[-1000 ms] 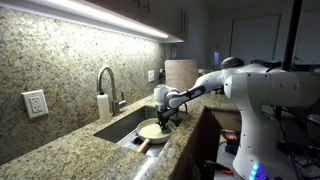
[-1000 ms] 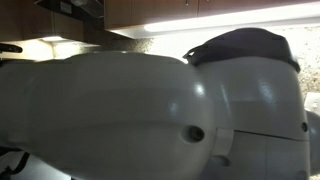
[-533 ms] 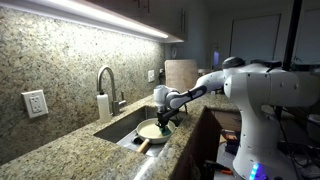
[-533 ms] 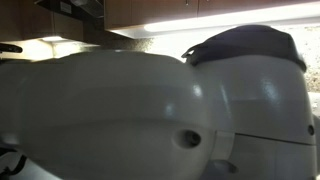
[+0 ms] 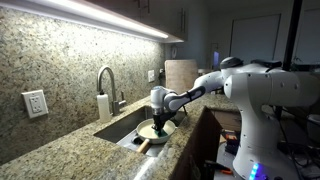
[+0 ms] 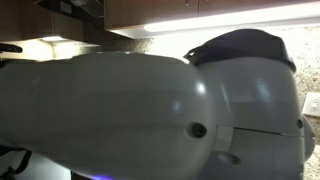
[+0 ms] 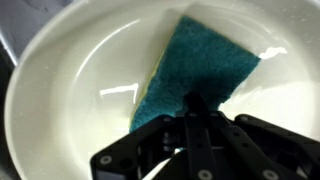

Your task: Turn the faucet to the right then open and close the tap and turn the faucet to the left,pick up the sponge and scrub the pan

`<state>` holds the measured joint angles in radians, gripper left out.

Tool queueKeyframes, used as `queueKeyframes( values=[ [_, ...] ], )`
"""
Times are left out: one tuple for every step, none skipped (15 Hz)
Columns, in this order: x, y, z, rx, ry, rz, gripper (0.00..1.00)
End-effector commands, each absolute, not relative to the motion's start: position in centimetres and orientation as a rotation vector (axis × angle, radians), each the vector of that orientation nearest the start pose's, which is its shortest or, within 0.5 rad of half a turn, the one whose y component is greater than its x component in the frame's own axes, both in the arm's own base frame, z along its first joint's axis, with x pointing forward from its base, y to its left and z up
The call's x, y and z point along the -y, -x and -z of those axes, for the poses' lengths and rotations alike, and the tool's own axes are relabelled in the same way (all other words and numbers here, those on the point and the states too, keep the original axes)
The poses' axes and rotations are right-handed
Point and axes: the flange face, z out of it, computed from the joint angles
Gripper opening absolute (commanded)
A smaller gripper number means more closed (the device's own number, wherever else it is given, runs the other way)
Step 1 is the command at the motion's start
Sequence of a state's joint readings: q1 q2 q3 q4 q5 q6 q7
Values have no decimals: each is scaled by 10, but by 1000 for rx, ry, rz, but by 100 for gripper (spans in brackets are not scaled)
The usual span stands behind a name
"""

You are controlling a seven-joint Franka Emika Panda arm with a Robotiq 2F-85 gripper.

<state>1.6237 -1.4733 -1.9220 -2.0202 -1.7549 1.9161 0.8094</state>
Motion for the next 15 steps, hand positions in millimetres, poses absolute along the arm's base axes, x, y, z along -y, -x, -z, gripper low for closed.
queueKeyframes(
  values=[
    [145, -538, -89, -296, 3169, 138, 0],
    [138, -544, -90, -264, 3165, 152, 0],
    [131, -549, -91, -232, 3161, 168, 0],
    [125, -556, -92, -198, 3156, 183, 0],
    [119, -564, -92, -163, 3153, 199, 0],
    [113, -571, -92, -134, 3148, 213, 0],
    [108, -580, -92, -106, 3144, 224, 0],
    [103, -587, -93, -82, 3145, 230, 0],
    [101, -594, -94, -58, 3145, 233, 0],
    [100, -601, -95, -45, 3148, 229, 0],
    [101, -605, -96, -39, 3160, 218, 0],
    [105, -607, -96, -51, 3167, 214, 0],
    [110, -607, -97, -71, 3175, 216, 0],
    [113, -607, -99, -102, 3176, 222, 0],
    [119, -606, -100, -128, 3182, 225, 0]
  ],
)
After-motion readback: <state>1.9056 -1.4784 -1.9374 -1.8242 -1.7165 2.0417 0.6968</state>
